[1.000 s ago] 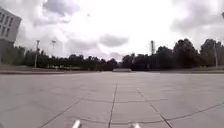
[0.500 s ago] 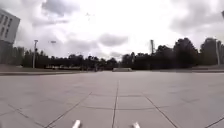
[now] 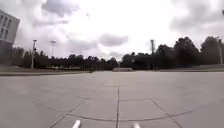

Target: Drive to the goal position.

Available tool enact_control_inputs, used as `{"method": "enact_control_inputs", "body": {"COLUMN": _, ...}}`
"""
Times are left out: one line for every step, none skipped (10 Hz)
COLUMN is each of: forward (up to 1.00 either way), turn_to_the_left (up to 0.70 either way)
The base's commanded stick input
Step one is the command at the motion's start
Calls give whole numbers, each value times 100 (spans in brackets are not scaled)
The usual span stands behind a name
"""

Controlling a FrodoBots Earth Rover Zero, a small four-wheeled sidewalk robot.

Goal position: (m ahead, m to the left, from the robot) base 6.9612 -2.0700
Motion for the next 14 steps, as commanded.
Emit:
{"method": "enact_control_inputs", "body": {"forward": 70, "turn_to_the_left": 0}}
{"method": "enact_control_inputs", "body": {"forward": 70, "turn_to_the_left": 0}}
{"method": "enact_control_inputs", "body": {"forward": 70, "turn_to_the_left": 0}}
{"method": "enact_control_inputs", "body": {"forward": 70, "turn_to_the_left": 0}}
{"method": "enact_control_inputs", "body": {"forward": 70, "turn_to_the_left": 0}}
{"method": "enact_control_inputs", "body": {"forward": 70, "turn_to_the_left": 0}}
{"method": "enact_control_inputs", "body": {"forward": 70, "turn_to_the_left": 0}}
{"method": "enact_control_inputs", "body": {"forward": 70, "turn_to_the_left": 0}}
{"method": "enact_control_inputs", "body": {"forward": 70, "turn_to_the_left": 0}}
{"method": "enact_control_inputs", "body": {"forward": 70, "turn_to_the_left": 0}}
{"method": "enact_control_inputs", "body": {"forward": 70, "turn_to_the_left": 0}}
{"method": "enact_control_inputs", "body": {"forward": 70, "turn_to_the_left": 0}}
{"method": "enact_control_inputs", "body": {"forward": 70, "turn_to_the_left": 0}}
{"method": "enact_control_inputs", "body": {"forward": 70, "turn_to_the_left": 0}}
